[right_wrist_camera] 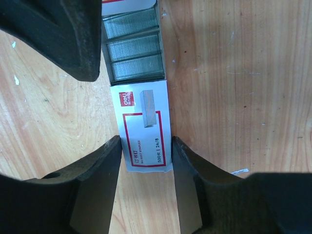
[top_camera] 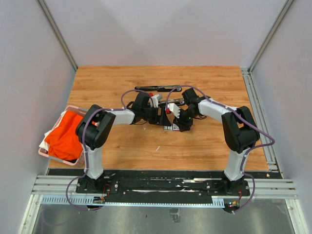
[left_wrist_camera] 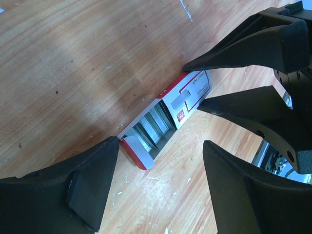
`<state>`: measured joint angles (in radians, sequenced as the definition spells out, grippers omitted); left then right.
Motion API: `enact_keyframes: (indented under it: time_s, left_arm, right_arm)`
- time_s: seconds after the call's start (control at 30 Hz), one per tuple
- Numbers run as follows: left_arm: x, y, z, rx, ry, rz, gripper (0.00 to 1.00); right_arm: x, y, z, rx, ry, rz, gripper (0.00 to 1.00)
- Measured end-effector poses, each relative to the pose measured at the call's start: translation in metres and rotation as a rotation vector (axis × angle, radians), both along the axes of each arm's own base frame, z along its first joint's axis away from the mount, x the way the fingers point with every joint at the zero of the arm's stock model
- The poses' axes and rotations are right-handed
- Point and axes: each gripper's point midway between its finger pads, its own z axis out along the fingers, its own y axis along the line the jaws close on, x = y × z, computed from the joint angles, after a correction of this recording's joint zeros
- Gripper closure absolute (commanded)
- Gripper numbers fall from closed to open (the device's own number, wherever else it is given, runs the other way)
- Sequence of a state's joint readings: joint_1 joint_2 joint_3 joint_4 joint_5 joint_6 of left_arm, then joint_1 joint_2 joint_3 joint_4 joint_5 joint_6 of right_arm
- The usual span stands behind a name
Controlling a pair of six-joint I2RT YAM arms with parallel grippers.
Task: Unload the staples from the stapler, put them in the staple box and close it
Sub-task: Close the staple box at the center of the board.
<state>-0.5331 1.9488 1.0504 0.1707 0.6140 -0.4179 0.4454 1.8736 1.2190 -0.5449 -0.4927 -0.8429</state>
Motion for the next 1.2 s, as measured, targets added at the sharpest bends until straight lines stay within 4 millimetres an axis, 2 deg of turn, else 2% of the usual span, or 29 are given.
enact_keyframes:
  time_s: [0.47, 0.77, 0.9, 1.07, 1.2]
  left_arm:
    - [-0.001, -0.005, 0.001, -0.011, 0.035, 0.037, 0.2]
    - [-0.005, 0.0, 0.001, 0.021, 0.037, 0.027, 0.2]
    - [-0.008, 0.002, 0.001, 0.037, 0.02, 0.005, 0.2]
    - [-0.012, -0.001, 0.001, 0.038, 0.002, -0.029, 0.2]
    - [-0.017, -0.004, 0.002, 0.034, 0.005, -0.048, 0.2]
  right_arm:
    - [-0.003, -0.002, 0.001, -0.009, 0.027, -0.032, 0.53]
    - [-0.01, -0.002, 0.002, -0.008, 0.051, -0.03, 0.3]
    - [-0.015, -0.003, 0.007, -0.001, 0.083, -0.039, 0.29]
    - [-0.001, -0.006, 0.029, 0.053, 0.094, -0.114, 0.29]
    - [0.014, -0.03, 0.038, 0.028, 0.07, -0.248, 0.29]
